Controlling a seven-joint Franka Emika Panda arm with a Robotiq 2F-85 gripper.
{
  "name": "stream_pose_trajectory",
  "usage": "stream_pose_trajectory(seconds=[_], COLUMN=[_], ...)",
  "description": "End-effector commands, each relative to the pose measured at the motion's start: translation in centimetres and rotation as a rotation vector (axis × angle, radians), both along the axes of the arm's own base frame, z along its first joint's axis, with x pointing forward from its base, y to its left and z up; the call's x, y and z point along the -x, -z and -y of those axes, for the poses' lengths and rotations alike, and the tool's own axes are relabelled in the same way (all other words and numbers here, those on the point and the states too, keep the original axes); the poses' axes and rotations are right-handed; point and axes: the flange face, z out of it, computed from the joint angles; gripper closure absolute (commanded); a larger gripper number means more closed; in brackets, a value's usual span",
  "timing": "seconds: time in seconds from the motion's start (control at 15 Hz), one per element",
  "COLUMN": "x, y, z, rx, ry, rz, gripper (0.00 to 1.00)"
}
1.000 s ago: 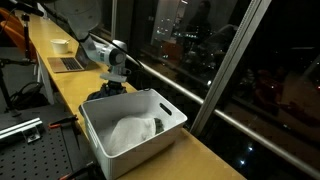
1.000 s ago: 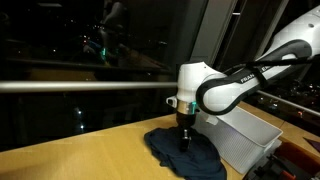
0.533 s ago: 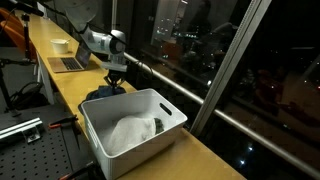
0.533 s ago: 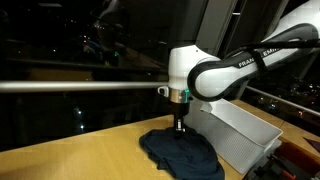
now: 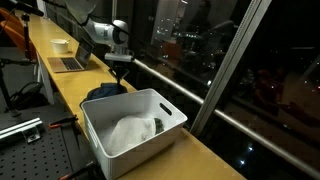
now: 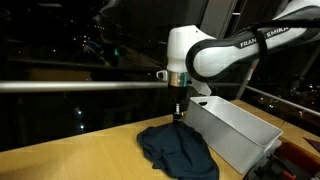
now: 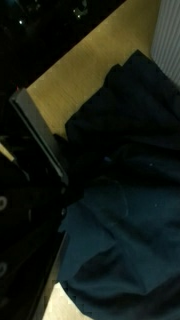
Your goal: Remove the items from the storage box and put them on the table then place them back.
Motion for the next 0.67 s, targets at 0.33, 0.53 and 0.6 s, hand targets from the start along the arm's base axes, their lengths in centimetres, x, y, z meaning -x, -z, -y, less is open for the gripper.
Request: stream_pose_trajectory(seconds=[0.33, 0.53, 0.6], x=[-1.7, -2.0, -2.1], y=[-10.6, -17.7, -19.9], z=[2.1, 4.7, 5.6], rx=[0.058, 0.046, 0.038], ry=[-0.004, 0.031, 0.046], rz=[0.1, 0.185, 0.215], gripper=[1.0, 1.0, 1.0])
